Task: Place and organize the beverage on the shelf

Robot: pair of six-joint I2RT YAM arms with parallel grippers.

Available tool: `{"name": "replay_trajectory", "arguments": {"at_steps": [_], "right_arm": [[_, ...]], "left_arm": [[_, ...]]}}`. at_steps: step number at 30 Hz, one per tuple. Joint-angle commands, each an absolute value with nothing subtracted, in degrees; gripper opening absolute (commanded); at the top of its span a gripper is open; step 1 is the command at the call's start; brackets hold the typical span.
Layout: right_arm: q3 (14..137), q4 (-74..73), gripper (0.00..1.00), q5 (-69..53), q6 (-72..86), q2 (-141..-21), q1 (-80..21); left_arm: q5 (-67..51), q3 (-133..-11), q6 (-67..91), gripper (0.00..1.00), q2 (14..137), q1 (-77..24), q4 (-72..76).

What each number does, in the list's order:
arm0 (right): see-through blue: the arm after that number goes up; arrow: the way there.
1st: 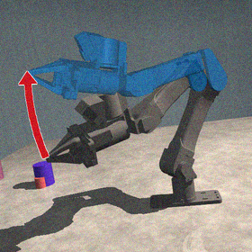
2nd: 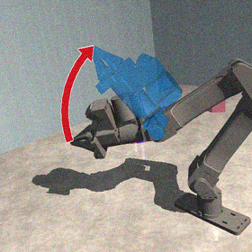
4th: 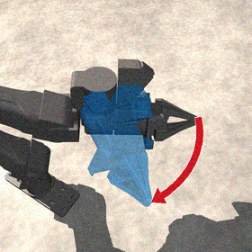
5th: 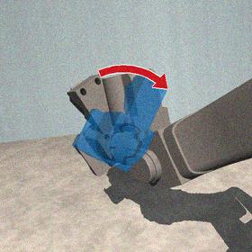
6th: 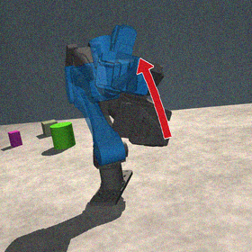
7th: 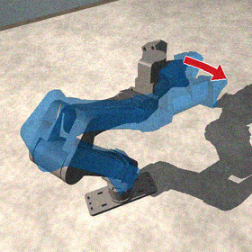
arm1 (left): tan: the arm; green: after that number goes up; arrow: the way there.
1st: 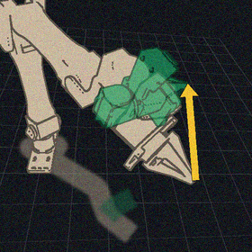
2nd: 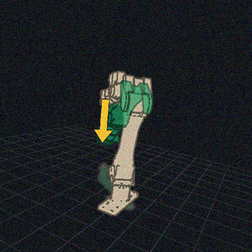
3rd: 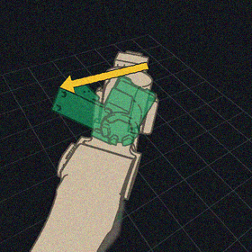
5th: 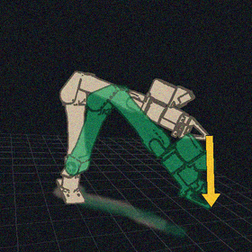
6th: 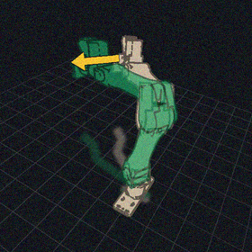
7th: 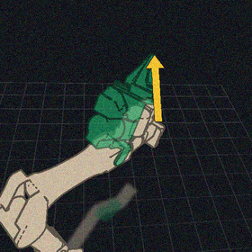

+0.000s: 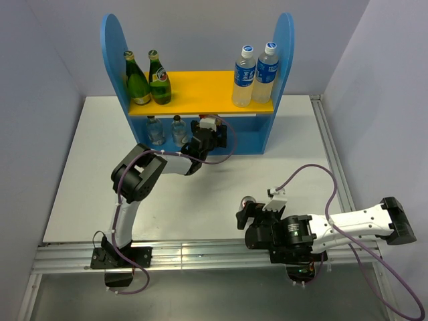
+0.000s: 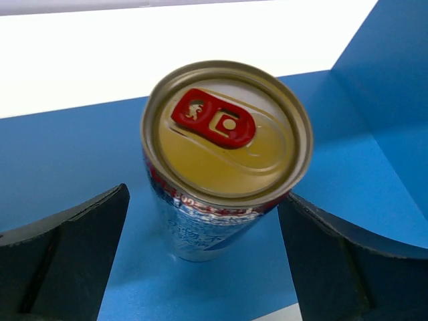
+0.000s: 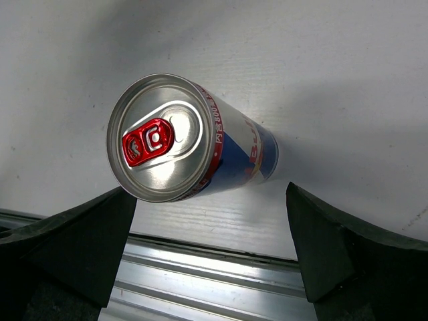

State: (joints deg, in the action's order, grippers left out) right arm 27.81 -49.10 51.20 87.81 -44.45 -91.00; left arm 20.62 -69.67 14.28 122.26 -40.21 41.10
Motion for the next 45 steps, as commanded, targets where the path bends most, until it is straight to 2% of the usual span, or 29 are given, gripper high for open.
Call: {"name": "replay_trajectory", "arguments": {"at_steps": [1, 10, 21, 30, 33, 34, 36, 37, 38, 43, 45], "right_arm": [[27.95, -47.29, 1.00, 55.10, 88.16, -45.35, -91.32], [22.69, -33.25, 1.00, 55.98, 82.71, -44.74, -90.62], [23.11, -30.67, 1.00, 60.99, 83.49, -53.95, -87.98], [21.01, -24.79, 0.91, 66.09, 84.55, -60.90, -86.40], [20.92, -25.22, 0.76, 68.46, 87.08, -62.40, -86.31], [21.09, -26.88, 0.62, 69.51, 88.14, -62.92, -86.31], [22.14, -28.73, 0.44, 70.31, 90.95, -64.33, -86.22], [22.58, -30.05, 0.27, 70.75, 91.40, -64.94, -86.22], [22.94, -30.49, 0.20, 70.75, 91.93, -65.39, -86.13], [26.98, -25.77, 0.00, 70.49, 84.83, -68.29, -84.82], [28.12, -21.65, 0.00, 69.27, 76.88, -68.38, -82.02]], "left_arm": [[19.60, -70.32, 14.94, 0.99, 120.06, -40.34, 44.65], [19.86, -61.28, 16.00, 0.99, 112.16, -41.04, 46.66], [23.29, -48.52, 16.43, 0.99, 99.69, -47.19, 49.30], [25.66, -39.83, 17.93, 0.98, 88.16, -50.10, 47.90], [26.72, -38.15, 18.46, 0.98, 86.23, -50.89, 47.55], [26.81, -37.01, 18.54, 0.97, 85.79, -51.06, 47.72], [27.42, -35.60, 18.89, 0.97, 84.82, -51.42, 47.37], [27.77, -35.16, 18.98, 0.97, 84.29, -51.59, 47.20], [28.21, -34.72, 19.16, 0.97, 83.07, -51.94, 47.02], [30.84, -31.38, 20.65, 0.97, 77.53, -53.70, 44.57], [33.13, -29.89, 20.92, 0.97, 73.58, -54.93, 42.29]]}}
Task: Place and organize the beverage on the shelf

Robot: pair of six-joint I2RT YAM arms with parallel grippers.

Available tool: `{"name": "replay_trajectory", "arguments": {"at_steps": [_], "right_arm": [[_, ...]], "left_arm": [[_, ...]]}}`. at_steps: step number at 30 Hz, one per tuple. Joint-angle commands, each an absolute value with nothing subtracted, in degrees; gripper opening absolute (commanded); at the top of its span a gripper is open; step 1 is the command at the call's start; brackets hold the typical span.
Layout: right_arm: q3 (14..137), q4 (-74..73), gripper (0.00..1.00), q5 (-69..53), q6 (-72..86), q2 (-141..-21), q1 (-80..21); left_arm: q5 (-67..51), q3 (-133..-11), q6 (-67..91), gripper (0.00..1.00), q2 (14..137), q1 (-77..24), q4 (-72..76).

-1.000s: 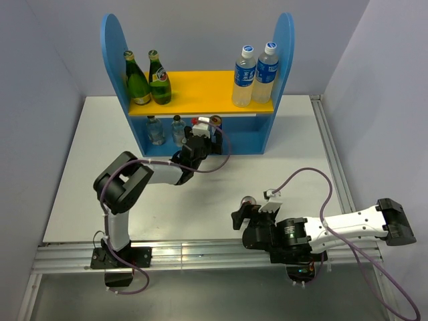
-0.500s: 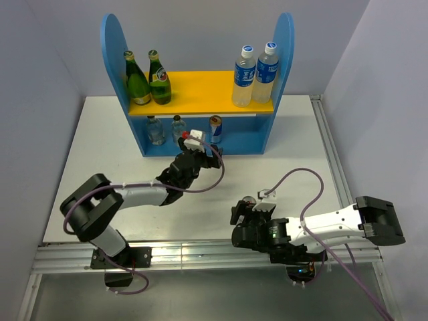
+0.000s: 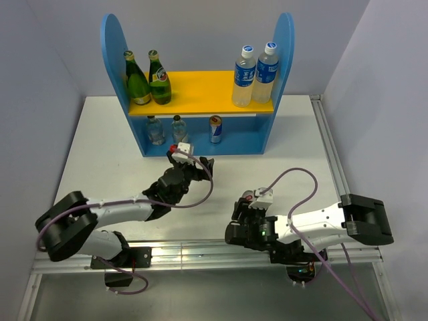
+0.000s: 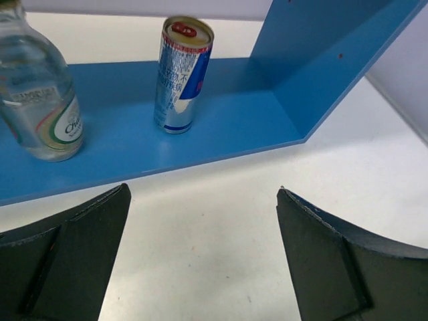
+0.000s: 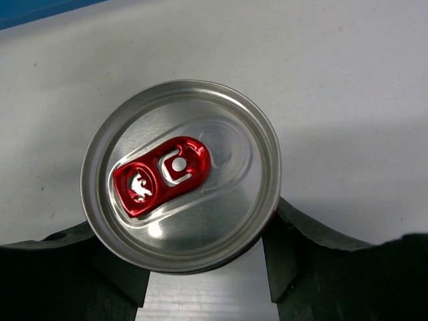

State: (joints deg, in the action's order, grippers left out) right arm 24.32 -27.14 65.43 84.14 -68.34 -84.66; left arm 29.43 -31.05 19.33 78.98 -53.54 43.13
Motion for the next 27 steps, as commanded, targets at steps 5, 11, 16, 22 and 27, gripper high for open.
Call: {"name": "replay_trajectory", "arguments": {"at_steps": [5, 11, 16, 22, 27], "right_arm": [[27.51, 2.78, 0.00, 63.03, 53.66, -66.45, -73.23], [34.43, 15.19, 0.00, 57.31, 40.55, -72.49, -62.50], [38.58, 22.67, 0.00, 53.27, 35.69, -78.39, -55.30], [43.50, 25.75, 0.00, 52.21, 31.56, -85.16, -48.00], [47.01, 29.26, 0.00, 51.24, 28.22, -90.34, -44.48]], "left_arm": [[35.33, -28.22, 22.67, 0.98, 62.26, -56.69, 34.21], [37.44, -24.35, 23.55, 0.98, 51.51, -57.22, 28.39], [38.32, -22.15, 24.34, 0.98, 46.51, -57.39, 26.19], [38.85, -20.83, 24.34, 0.98, 42.99, -57.39, 24.35], [38.76, -19.95, 24.26, 0.97, 41.66, -57.31, 25.05]]}}
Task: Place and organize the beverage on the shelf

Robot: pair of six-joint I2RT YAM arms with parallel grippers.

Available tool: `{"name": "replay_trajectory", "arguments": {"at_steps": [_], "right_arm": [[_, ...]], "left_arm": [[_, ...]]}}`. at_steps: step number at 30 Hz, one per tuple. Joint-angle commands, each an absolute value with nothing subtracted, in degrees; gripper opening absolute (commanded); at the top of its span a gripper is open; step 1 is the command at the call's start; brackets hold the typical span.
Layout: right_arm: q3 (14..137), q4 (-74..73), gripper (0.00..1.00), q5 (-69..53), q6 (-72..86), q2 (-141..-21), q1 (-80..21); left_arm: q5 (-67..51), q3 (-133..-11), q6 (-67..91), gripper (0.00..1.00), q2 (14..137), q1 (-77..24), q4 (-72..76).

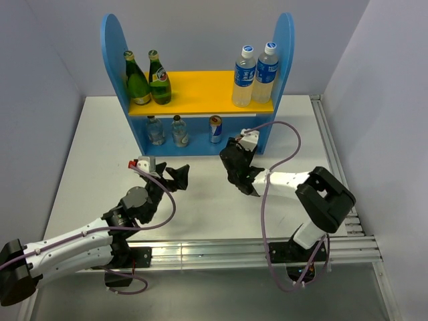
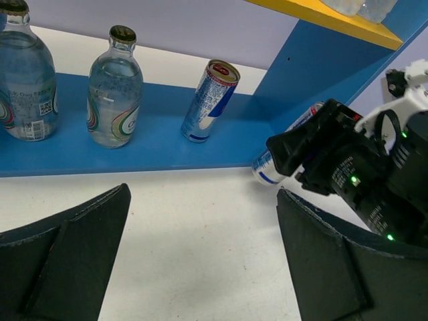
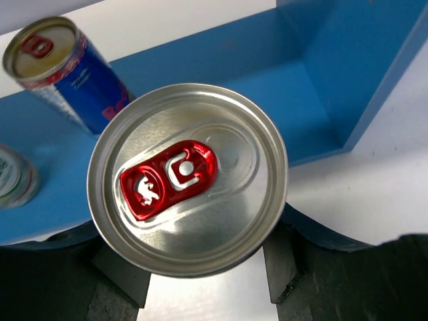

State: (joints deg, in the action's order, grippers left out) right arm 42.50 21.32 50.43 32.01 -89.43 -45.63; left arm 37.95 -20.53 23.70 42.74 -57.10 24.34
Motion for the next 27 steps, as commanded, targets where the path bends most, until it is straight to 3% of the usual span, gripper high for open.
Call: {"name": "replay_trajectory", "arguments": {"at_steps": [1, 14, 27], "right_arm": [[47.80, 29.27, 0.00, 51.15, 27.95, -91.22, -44.21], [60.55, 27.95, 0.00, 50.89, 23.38, -103.53, -41.40], [71.53, 16.54, 0.00, 50.10, 22.94, -109.51, -39.20]], "left_arm": [[38.67, -19.86, 24.08, 0.97, 41.75, -57.39, 25.14], [38.59, -19.07, 24.17, 0.97, 41.84, -57.48, 25.75], [39.11, -18.46, 23.91, 0.96, 39.29, -57.48, 24.87]]}}
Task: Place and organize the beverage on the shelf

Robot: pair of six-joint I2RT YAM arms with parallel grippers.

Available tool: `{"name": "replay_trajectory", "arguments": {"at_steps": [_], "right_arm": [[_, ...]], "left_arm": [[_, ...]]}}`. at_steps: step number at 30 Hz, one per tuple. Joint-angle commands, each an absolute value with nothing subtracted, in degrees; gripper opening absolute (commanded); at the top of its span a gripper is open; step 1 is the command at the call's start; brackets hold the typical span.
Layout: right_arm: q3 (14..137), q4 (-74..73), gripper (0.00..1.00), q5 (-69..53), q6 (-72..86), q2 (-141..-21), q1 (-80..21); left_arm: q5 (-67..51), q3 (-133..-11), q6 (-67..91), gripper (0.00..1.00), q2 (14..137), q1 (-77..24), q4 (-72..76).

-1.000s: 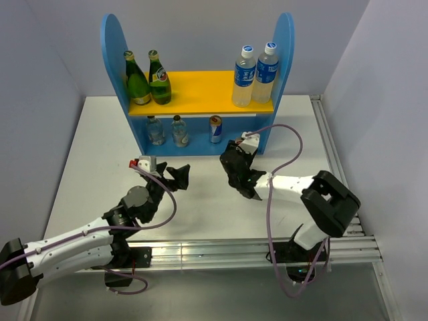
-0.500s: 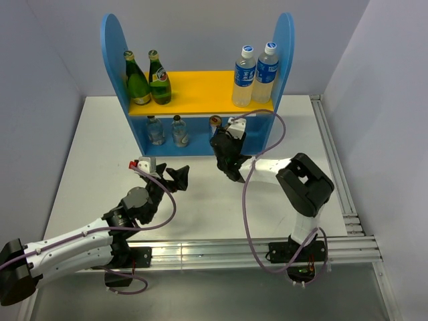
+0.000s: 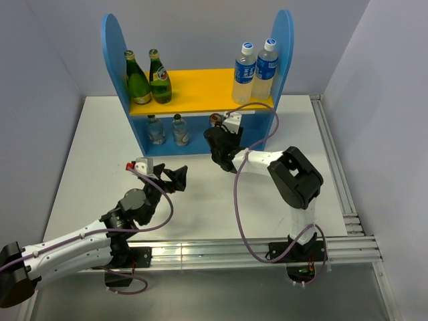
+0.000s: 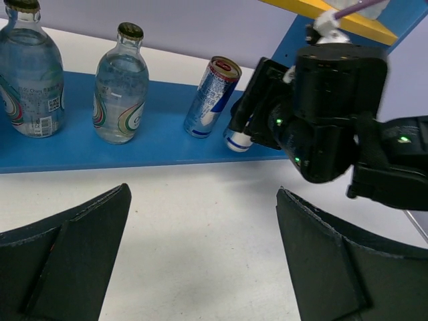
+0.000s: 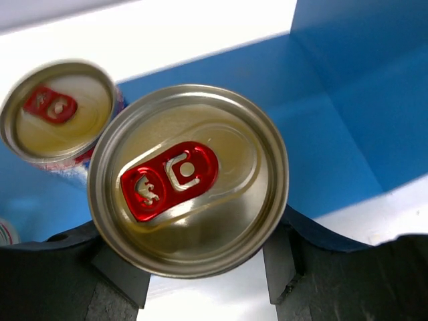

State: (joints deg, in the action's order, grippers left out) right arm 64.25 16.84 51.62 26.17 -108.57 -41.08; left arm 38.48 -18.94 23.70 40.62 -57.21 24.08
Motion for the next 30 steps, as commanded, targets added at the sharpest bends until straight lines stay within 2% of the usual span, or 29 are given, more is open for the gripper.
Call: {"name": "replay_trajectory", "arguments": {"at_steps": [1, 2, 3, 6, 8, 10, 11, 16, 17, 20, 23, 25, 29, 30], "right_arm": [[73.02, 15.83, 0.04, 49.92, 22.94, -110.29, -39.11], [73.73, 15.21, 0.19, 49.40, 22.68, -110.74, -39.02], [74.26, 14.77, 0.27, 48.70, 22.15, -111.09, -38.85], [75.93, 13.54, 0.43, 48.25, 21.80, -112.06, -38.76], [75.94, 13.62, 0.49, 48.08, 21.62, -112.06, -38.76], [75.94, 13.71, 0.50, 48.08, 21.45, -112.06, -38.85], [76.02, 13.80, 0.56, 47.90, 21.45, -112.15, -38.76], [77.60, 12.39, 0.63, 47.81, 21.18, -113.02, -38.67], [77.96, 12.31, 0.71, 47.55, 21.01, -113.29, -38.67], [78.40, 11.78, 0.84, 47.37, 21.01, -113.55, -38.67], [78.31, 11.95, 0.92, 47.02, 20.74, -113.55, -38.58], [78.14, 12.04, 0.92, 46.93, 20.92, -113.38, -38.58], [77.52, 12.48, 0.91, 47.11, 20.92, -113.03, -38.58], [77.17, 13.00, 0.86, 47.46, 21.09, -112.85, -38.58]], "left_arm": [[39.11, -18.37, 23.91, 0.96, 39.11, -57.48, 24.79], [39.20, -18.28, 23.82, 0.96, 38.94, -57.48, 24.70], [39.20, -18.28, 23.82, 0.96, 38.50, -57.48, 24.78], [39.37, -18.28, 23.64, 0.95, 37.88, -57.48, 24.35], [39.46, -18.11, 23.64, 0.95, 37.62, -57.48, 24.17], [39.46, -17.93, 23.73, 0.95, 37.18, -57.48, 24.17], [39.38, -17.93, 23.64, 0.95, 37.09, -57.48, 24.00], [39.29, -17.93, 23.73, 0.94, 36.12, -57.48, 23.55], [39.29, -17.67, 23.73, 0.94, 35.86, -57.48, 23.55], [39.37, -17.49, 23.64, 0.94, 35.33, -57.48, 23.47], [39.37, -17.49, 23.64, 0.94, 35.16, -57.48, 23.55], [39.46, -17.49, 23.64, 0.94, 35.33, -57.48, 23.55], [39.37, -17.31, 23.64, 0.93, 35.33, -57.48, 23.82], [39.37, -17.31, 23.64, 0.93, 35.42, -57.48, 23.82]]}}
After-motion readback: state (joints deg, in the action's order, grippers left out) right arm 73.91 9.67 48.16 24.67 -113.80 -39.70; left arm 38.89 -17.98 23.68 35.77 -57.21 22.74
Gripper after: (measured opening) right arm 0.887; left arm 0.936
